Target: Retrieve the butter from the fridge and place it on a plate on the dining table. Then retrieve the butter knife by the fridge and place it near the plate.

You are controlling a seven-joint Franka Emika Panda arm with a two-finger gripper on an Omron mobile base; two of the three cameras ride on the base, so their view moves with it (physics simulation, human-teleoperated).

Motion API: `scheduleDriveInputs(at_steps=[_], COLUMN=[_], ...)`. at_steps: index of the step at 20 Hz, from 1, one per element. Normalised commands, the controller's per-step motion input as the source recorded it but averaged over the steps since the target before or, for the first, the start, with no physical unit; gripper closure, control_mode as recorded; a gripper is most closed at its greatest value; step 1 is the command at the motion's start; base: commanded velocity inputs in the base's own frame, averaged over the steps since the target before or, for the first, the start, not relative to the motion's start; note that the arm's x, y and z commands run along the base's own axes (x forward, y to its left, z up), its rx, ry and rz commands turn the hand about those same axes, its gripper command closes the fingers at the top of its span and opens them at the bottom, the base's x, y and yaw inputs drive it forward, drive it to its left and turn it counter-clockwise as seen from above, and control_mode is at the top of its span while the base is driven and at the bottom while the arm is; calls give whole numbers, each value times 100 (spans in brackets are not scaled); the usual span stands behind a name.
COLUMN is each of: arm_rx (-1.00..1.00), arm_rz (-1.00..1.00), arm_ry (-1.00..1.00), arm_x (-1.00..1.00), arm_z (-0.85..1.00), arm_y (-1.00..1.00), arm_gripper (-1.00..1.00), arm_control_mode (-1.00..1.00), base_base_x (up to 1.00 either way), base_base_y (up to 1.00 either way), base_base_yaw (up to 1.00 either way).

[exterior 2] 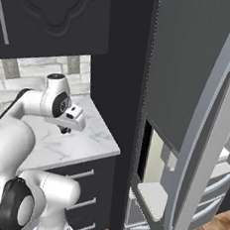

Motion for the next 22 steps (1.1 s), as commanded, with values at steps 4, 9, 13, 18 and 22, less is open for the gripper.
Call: scheduleDriveInputs(at_steps=[4,9,13,18,22], arm_rx=[0,0,0,-6,-6], arm_rz=[-10,-4,0,1,7], arm_ry=[-15,-12,2,6,0], arm_x=[-86,-55,-30,-39,-41], arm_z=[71,59,39,2,0], arm_y=[0,0,-22,-15,0], arm_gripper=[100,100,100,100,100], arm_control_mode=[-100,-100,-100,-100,-100], base_base_x=[0,0,0,0,0], base_base_y=[0,0,0,0,0], base_base_yaw=[0,0,0,0,0])
